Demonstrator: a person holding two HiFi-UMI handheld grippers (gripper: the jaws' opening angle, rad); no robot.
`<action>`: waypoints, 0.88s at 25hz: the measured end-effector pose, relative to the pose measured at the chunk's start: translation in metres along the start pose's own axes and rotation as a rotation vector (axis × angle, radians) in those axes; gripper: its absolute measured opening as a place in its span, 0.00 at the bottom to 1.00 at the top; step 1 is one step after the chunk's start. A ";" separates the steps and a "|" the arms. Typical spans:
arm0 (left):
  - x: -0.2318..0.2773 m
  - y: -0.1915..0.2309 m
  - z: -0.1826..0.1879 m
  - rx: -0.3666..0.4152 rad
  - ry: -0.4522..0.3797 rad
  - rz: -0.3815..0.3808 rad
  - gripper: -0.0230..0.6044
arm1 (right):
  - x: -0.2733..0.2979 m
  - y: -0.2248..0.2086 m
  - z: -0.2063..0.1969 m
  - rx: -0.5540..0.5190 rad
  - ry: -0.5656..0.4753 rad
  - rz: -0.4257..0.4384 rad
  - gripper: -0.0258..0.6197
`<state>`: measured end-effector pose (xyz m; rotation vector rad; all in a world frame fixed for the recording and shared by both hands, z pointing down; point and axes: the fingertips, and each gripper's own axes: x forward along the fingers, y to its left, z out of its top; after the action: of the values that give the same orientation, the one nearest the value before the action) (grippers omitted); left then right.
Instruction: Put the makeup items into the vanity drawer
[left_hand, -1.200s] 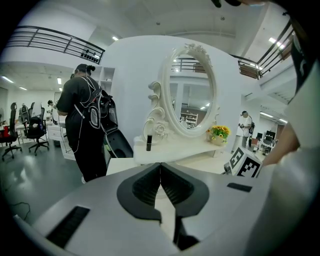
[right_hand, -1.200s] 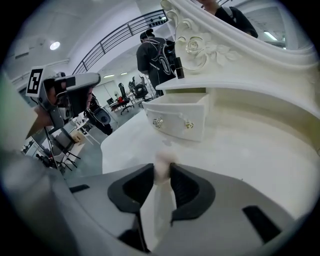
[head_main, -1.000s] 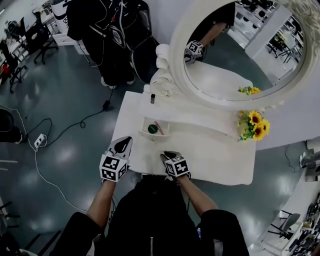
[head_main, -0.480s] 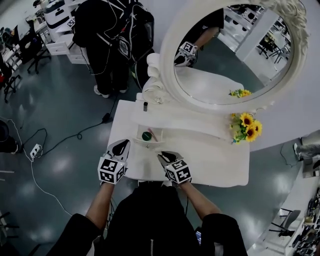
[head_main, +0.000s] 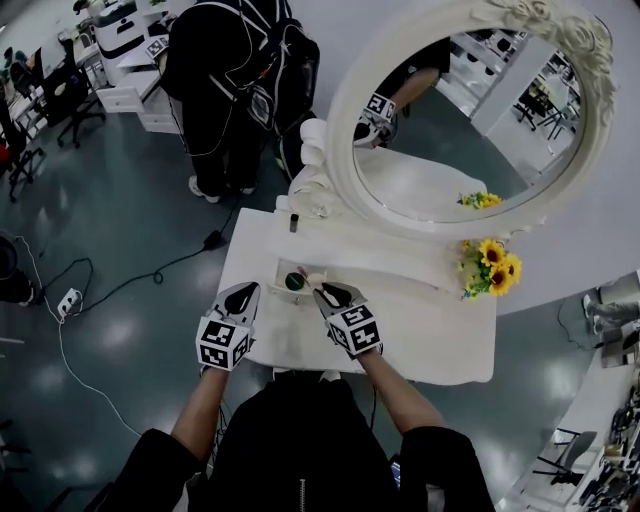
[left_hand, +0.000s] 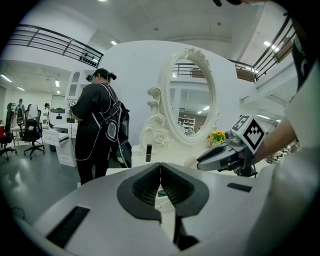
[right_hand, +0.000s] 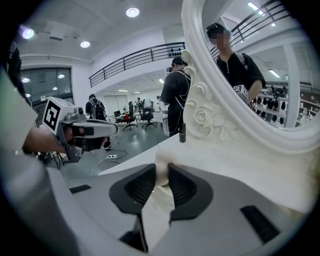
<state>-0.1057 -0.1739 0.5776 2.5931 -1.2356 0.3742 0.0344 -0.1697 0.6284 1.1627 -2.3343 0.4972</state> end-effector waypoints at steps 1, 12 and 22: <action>-0.001 0.002 0.001 -0.002 -0.002 0.004 0.07 | 0.004 -0.001 0.004 -0.008 0.000 0.001 0.17; -0.012 0.029 0.003 -0.014 -0.009 0.073 0.07 | 0.064 -0.005 -0.011 -0.088 0.139 0.054 0.19; -0.028 0.052 -0.004 -0.044 0.007 0.135 0.07 | 0.098 -0.004 -0.030 -0.039 0.242 0.093 0.23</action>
<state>-0.1645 -0.1839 0.5779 2.4778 -1.4043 0.3765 -0.0060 -0.2188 0.7088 0.9242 -2.1850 0.5873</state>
